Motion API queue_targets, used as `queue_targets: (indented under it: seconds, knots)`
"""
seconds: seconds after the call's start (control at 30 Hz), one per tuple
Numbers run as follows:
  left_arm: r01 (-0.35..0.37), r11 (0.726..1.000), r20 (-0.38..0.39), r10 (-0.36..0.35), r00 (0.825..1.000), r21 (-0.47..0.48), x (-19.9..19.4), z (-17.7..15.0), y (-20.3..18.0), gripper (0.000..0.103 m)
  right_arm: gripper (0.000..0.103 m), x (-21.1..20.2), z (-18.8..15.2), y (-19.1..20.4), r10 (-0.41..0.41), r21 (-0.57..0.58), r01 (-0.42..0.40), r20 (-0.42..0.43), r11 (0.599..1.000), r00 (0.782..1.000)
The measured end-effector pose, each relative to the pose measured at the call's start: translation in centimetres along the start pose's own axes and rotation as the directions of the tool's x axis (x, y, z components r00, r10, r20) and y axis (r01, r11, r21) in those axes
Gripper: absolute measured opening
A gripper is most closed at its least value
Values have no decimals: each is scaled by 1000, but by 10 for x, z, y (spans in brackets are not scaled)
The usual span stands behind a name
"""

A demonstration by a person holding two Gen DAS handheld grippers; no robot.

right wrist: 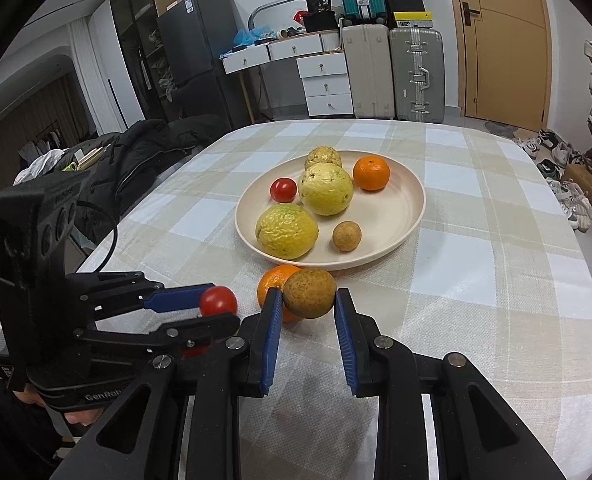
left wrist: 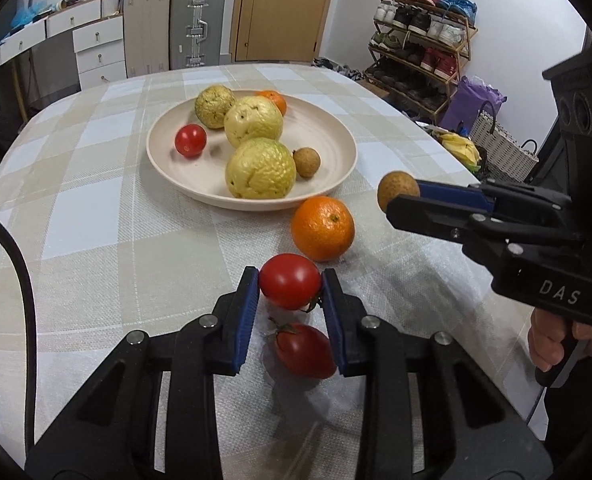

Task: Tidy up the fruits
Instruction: 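Lift the brown fruit and red tomato and carry both above the plate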

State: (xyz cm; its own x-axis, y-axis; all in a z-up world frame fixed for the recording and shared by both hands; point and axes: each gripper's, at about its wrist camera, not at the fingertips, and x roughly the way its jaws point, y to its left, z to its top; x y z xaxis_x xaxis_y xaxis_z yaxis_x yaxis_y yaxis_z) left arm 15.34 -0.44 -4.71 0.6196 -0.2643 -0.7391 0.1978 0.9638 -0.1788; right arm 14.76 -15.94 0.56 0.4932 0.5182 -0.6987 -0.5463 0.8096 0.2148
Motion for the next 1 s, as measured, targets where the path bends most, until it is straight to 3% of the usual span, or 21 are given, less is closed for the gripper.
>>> queue_targets:
  seconds: [0.43,1.0]
  knots:
    - [-48,998,116,52,992,-41,-31,13,20,29,27,-2,1,-10,-6,28,5,35,1000,999]
    - [-85,991,168,101,981,-101,-28,47,45,29,27,-2,22,-29,-46,59,42,76,997,996]
